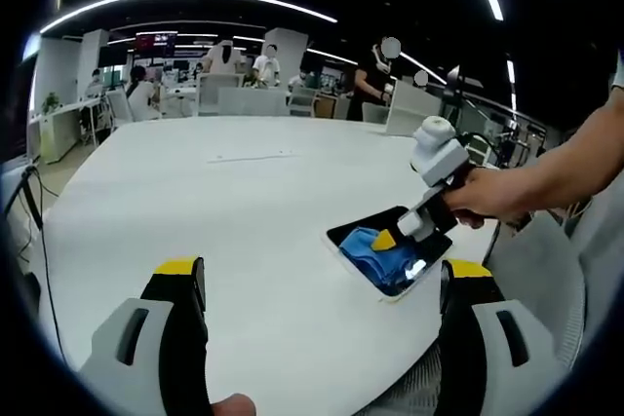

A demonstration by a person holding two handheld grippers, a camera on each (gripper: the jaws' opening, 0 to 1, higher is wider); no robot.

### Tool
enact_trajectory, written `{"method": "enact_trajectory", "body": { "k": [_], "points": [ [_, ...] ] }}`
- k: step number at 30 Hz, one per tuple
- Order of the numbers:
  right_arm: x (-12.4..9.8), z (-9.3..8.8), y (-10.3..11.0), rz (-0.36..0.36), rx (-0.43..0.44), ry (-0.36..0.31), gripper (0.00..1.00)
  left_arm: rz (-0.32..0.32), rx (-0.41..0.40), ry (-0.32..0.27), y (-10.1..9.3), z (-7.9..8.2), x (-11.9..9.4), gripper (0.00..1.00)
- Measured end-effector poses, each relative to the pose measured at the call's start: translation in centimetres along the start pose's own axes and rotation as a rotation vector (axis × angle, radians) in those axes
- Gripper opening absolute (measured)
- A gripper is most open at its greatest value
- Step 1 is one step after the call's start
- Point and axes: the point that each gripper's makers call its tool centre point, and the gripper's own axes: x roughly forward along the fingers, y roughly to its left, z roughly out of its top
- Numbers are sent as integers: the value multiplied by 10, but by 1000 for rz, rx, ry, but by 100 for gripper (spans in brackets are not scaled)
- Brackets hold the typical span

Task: Wipe the mirror surface with the cleaning cloth until all visible marks leave the cleaned area.

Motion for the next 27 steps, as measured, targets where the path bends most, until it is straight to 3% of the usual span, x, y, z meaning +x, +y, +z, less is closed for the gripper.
{"method": "enact_trajectory", "body": {
  "k": [2, 9, 12, 16, 23, 27],
  "points": [
    [1, 2, 0, 0, 0, 2, 0, 25, 27, -17, 4, 2, -2, 99],
    [6, 10, 0, -6, -26, 1, 0, 45, -23, -19, 12, 2, -4, 99],
    [8, 15, 0, -5, -37, -3, 0, 83, -37, -46, 15, 3, -8, 97],
    [10, 19, 0, -3, -44, -1, 0, 72, -24, -34, 7, -5, -9, 97],
    [15, 30, 1, -21, -83, -5, 0, 57, -55, -19, 7, -10, -9, 99],
    [19, 40, -2, -19, -84, -7, 0, 63, -30, 0, 10, -14, -9, 99]
  ]
}}
